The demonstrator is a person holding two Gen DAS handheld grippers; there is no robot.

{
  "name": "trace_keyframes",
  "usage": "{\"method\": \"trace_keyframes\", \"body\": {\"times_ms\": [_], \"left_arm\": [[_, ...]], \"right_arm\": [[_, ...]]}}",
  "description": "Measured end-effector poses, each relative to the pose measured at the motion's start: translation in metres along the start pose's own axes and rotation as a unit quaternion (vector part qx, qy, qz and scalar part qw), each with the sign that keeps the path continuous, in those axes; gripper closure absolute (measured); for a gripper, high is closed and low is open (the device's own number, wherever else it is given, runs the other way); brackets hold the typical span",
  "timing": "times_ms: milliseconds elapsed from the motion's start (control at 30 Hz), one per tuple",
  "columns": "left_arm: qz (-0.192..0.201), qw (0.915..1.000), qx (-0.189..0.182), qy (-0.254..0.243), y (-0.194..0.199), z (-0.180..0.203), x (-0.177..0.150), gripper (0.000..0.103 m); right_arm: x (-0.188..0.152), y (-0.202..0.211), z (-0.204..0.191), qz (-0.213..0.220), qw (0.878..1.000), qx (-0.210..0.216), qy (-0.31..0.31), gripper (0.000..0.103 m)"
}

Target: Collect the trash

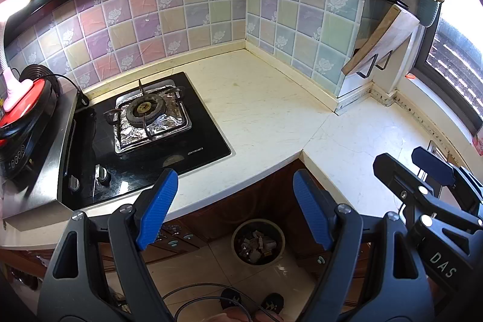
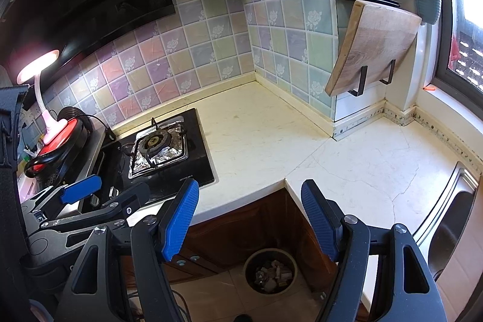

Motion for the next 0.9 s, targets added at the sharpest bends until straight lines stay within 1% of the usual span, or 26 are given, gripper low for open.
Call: {"method": "trace_keyframes", "body": {"times_ms": [567,900], "left_arm": [[-0.001,1.0,0.0,-0.001,-0.002,-0.002,-0.001,0.027],[-0.008,1.0,0.001,0.003,-0.007,-0.004,-0.013,0.027]], "right_arm": [[0.001,-0.002,0.001,0.0,1.0,0.001,-0.001,0.032],[0.0,-0.008,0.002,-0.003,1.0,0.004,0.0,0.032]]}}
Point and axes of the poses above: each gripper's, at about its wrist camera, not at the fingertips, and y roughly against the way its jaws point, z to its right, x to its top, the point moved 10 cm from there along -y, roughly the way its jaws point, and after that the axes turned 14 degrees about -z, right-handed, at the moved point
